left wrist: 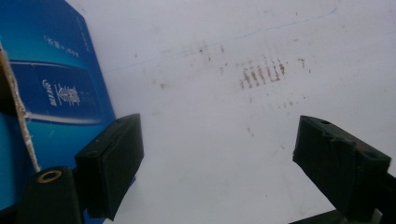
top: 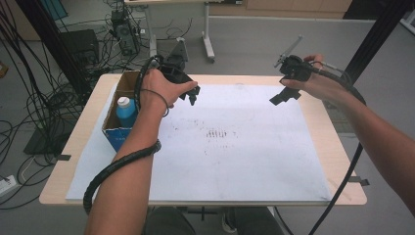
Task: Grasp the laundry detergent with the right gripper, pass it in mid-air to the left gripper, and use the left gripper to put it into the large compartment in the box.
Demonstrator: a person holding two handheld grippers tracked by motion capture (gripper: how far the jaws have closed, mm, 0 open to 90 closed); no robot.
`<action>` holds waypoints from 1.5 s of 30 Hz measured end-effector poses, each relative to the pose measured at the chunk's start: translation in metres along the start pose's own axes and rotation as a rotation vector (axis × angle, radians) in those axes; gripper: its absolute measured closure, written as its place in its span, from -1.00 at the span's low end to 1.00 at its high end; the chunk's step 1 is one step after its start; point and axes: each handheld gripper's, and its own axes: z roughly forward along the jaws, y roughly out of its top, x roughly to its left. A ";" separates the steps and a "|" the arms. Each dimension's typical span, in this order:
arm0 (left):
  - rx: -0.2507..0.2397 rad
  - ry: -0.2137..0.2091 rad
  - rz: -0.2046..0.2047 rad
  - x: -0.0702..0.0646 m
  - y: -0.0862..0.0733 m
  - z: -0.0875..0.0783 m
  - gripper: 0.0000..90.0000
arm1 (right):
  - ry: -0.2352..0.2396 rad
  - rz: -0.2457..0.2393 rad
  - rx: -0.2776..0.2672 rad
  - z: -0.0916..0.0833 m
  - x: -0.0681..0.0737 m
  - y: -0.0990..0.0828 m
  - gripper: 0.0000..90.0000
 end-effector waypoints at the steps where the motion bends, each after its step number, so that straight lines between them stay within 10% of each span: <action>1: -0.002 -0.006 0.000 -0.001 0.001 0.001 -0.64 | -0.002 0.001 0.002 0.000 -0.001 0.000 -0.81; 45: 0.005 -0.033 0.033 -0.016 0.010 0.010 -0.64 | -0.007 0.025 0.007 -0.003 -0.009 -0.004 -0.81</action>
